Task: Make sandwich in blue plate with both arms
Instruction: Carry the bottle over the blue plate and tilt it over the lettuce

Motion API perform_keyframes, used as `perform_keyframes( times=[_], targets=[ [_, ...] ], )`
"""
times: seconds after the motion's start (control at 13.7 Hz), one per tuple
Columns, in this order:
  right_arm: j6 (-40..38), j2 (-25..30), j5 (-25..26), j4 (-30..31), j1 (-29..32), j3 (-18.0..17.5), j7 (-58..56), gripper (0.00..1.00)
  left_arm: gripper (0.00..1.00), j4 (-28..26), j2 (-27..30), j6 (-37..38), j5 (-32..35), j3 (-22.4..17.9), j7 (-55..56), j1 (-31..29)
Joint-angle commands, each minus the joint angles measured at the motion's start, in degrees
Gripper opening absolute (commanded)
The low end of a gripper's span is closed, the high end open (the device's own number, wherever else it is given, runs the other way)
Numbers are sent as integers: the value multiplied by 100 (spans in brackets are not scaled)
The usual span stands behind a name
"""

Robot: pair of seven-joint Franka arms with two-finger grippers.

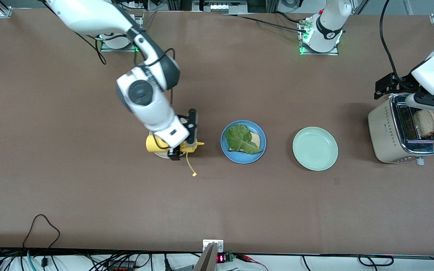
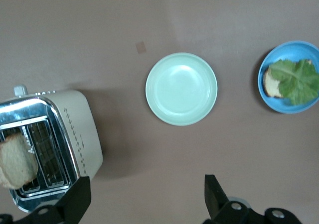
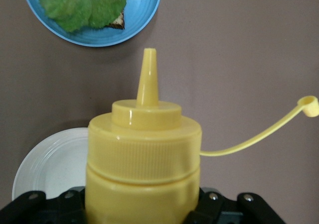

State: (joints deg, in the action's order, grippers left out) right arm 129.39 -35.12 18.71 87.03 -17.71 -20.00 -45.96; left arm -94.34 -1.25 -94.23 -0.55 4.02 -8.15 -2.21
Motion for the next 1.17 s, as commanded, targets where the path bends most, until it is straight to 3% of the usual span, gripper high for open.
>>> perform_keyframes(
  times=[0.0, 0.15, 0.36, 0.58, 0.73, 1.09],
  targets=[
    [-167, -144, 904, -194, -486, 154, 806, 15, 100, 144, -226, -333, -33, 11, 77, 27],
    [-535, -441, 1326, -675, -1117, 556, 1159, 15, 100, 135, -218, -298, -41, 11, 86, 19],
    [-1204, -1179, 1363, -1800, -2443, 1688, 1467, 15, 100, 144, -218, -272, 20, 11, 95, 36],
    [-1302, -1707, 1363, -2198, -3333, 2482, 1809, 15, 100, 152, -209, -272, 29, 29, 112, 54],
    [-1302, -1875, 1372, -2208, -3563, 2642, 1941, 16, 100, 152, -209, -263, 29, 178, 121, 45],
    [-1250, -1946, 1381, -2216, -3582, 2660, 2118, 16, 100, 161, -218, -280, 29, 187, 112, 45]
  ],
)
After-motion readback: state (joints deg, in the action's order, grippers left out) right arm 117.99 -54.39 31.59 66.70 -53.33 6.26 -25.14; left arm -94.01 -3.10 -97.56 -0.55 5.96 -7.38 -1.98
